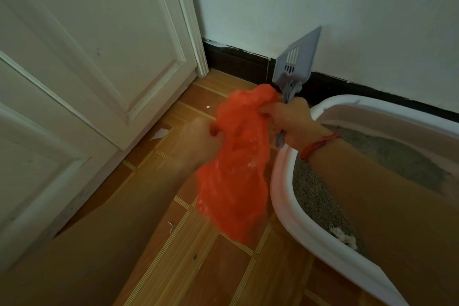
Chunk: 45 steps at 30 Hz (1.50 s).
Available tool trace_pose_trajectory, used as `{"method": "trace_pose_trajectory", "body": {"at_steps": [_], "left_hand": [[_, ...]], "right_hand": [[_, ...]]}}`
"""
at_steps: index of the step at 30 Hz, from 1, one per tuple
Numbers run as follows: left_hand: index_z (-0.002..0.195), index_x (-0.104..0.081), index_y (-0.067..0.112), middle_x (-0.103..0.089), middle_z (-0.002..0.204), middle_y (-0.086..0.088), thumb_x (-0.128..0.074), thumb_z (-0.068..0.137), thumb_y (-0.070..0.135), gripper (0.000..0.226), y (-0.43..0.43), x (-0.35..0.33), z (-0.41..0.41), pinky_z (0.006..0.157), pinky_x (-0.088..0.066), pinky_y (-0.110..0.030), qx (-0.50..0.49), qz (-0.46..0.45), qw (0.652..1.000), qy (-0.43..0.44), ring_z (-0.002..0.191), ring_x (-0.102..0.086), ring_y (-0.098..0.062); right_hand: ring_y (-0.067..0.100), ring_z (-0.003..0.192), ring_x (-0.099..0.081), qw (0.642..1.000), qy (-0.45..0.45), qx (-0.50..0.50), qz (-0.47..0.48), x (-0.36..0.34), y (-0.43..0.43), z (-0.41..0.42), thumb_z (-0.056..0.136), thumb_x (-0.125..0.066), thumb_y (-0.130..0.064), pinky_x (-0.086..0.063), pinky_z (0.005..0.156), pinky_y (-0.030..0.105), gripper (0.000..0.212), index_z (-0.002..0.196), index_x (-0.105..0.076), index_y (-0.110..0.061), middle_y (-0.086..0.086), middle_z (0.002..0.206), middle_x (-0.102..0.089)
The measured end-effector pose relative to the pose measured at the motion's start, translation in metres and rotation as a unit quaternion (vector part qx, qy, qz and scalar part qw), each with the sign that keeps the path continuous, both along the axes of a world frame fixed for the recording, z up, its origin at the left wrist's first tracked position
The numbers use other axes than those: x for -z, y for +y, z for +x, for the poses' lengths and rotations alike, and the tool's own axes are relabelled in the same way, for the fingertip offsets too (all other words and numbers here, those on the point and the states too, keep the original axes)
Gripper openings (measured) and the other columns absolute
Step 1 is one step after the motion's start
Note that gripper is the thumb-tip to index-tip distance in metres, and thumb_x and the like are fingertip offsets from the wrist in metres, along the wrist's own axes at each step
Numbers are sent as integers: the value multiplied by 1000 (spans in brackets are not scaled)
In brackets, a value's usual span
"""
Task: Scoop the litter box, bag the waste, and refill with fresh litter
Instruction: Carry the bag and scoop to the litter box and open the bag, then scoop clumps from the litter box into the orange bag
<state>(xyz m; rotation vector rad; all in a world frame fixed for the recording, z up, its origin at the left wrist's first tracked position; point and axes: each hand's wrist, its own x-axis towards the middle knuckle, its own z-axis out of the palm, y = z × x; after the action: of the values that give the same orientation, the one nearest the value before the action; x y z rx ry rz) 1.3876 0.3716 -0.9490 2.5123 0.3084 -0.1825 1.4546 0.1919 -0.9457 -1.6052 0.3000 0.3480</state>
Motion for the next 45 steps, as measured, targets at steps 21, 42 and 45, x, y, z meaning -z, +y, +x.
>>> {"method": "trace_pose_trajectory", "body": {"at_steps": [21, 42, 45], "left_hand": [[107, -65, 9, -71, 91, -8, -81, 79, 13, 33, 5, -13, 8, 56, -58, -31, -191, -190, 963, -31, 62, -71, -16], [111, -72, 4, -72, 104, -11, -71, 88, 30, 34, -37, 31, 7, 88, -53, -41, -97, -62, 987, -107, 95, -66, -28], [118, -69, 6, -71, 109, -13, -72, 88, 26, 36, -44, 30, 5, 88, -53, -39, -96, -68, 989, -95, 94, -65, -28]], "right_hand": [[15, 55, -48, 995, -8, 15, -94, 13, -36, -30, 80, -68, -17, -41, 47, 28, 11, 79, -61, -9, 6, 68, -55], [17, 78, -60, 864, -60, -112, -487, 4, -219, -60, 99, -50, -26, -49, 64, 27, 23, 118, -55, -16, 1, 94, -60], [21, 84, -62, 790, -97, -147, -588, 7, -233, -67, 98, -49, -30, -51, 84, 42, 19, 113, -59, -24, -2, 90, -62]]}}
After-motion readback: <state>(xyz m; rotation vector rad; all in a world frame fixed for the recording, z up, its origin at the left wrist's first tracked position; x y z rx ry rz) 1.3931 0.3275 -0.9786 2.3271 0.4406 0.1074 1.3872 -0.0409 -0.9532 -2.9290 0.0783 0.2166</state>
